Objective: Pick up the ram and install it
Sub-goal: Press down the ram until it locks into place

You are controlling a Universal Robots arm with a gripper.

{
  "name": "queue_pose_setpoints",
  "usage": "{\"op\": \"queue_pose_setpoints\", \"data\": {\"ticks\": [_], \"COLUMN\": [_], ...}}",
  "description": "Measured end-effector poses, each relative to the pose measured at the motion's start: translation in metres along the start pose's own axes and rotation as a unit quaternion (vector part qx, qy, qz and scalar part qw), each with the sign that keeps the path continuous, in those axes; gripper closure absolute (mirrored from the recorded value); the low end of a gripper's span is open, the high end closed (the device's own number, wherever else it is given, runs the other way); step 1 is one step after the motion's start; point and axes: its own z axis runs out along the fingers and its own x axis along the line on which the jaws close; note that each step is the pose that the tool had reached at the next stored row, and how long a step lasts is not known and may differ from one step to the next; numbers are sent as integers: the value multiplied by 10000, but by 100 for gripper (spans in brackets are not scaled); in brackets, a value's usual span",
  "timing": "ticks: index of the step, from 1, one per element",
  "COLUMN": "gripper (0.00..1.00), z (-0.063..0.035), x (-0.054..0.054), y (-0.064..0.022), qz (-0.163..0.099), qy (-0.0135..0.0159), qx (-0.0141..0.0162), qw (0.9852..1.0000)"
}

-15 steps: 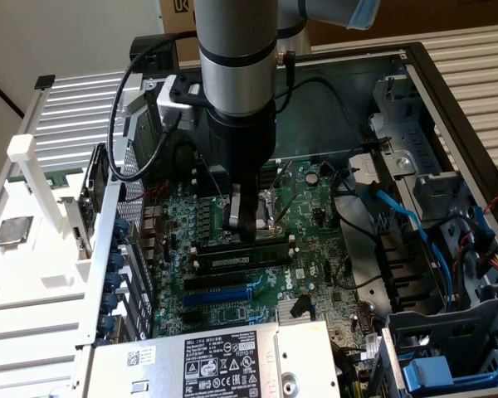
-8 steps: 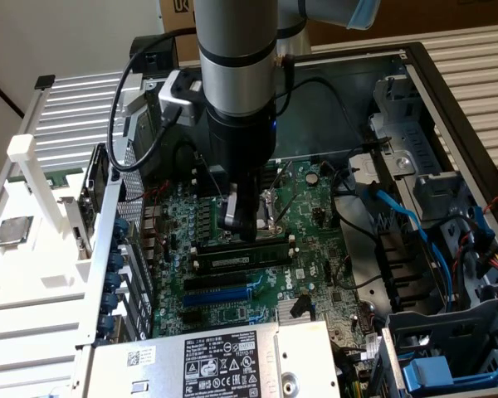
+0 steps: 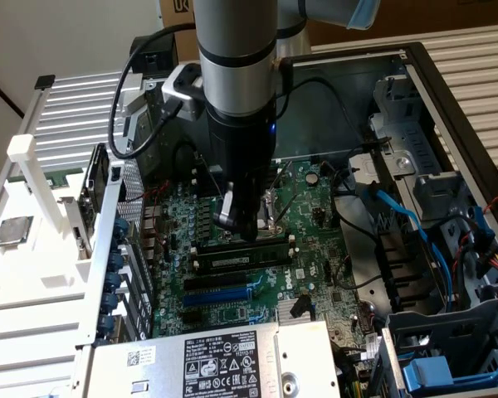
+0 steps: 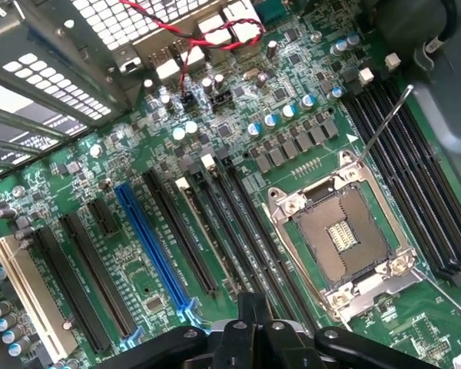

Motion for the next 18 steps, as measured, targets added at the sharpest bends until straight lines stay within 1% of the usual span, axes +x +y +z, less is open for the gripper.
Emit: {"op": "queue_pose_setpoints", "data": {"ticks": [2, 3, 7, 8, 12, 13, 15, 18], "gripper": [90, 90, 90, 90, 90, 90, 90, 90], "z": [0, 0, 0, 0, 0, 0, 0, 0], "x": [0, 0, 0, 0, 0, 0, 0, 0], "y": [0, 0, 0, 0, 0, 0, 0, 0], "qz": [157, 317, 627, 789, 1100, 1416, 1566, 1795], "qy": [-3, -6, -11, -14, -20, -26, -28, -33], "qx": [4, 8, 15, 19, 27, 35, 38, 44], "qw": [9999, 9995, 9980, 9969, 9939, 9899, 9877, 9837]}}
